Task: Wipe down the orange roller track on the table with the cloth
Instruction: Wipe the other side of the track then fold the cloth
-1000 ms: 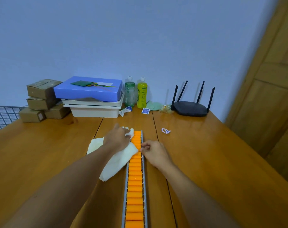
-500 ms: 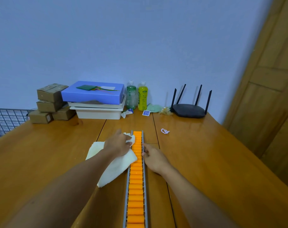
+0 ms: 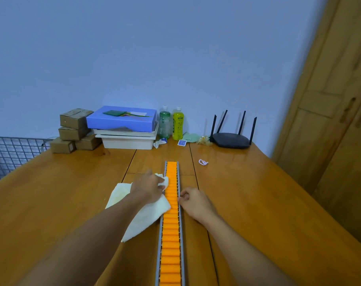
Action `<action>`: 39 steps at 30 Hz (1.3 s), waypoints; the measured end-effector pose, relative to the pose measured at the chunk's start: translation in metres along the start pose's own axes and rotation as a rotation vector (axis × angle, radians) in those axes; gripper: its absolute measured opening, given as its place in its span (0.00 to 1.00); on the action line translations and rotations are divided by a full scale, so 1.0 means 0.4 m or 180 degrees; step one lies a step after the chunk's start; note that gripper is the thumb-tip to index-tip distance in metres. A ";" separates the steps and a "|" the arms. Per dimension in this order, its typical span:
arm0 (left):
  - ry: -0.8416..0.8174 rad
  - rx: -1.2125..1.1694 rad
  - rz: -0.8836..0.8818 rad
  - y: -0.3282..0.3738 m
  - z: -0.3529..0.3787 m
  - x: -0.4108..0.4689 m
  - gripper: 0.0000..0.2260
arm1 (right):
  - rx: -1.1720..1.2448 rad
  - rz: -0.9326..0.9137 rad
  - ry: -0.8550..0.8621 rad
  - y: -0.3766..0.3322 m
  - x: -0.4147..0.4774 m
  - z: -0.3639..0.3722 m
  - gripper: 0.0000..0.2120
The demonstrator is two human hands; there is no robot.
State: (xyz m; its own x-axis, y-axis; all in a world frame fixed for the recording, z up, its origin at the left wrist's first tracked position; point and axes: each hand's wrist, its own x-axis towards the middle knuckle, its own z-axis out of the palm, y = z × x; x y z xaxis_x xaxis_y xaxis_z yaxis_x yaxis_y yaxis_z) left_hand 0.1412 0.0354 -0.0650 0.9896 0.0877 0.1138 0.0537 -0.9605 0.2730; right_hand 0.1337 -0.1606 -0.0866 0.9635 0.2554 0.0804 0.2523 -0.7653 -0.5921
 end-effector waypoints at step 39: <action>0.0047 0.0083 0.0056 0.048 -0.040 -0.396 0.21 | 0.0124 0.0262 -0.0048 -0.073 -0.353 -0.036 0.15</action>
State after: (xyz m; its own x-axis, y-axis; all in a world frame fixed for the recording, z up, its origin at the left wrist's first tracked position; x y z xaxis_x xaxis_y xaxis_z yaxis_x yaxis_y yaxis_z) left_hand -0.0165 0.0074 -0.0623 0.9884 0.0744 0.1327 0.0399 -0.9685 0.2459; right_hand -0.0083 -0.1829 -0.0693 0.9793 0.2018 0.0182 0.1684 -0.7605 -0.6271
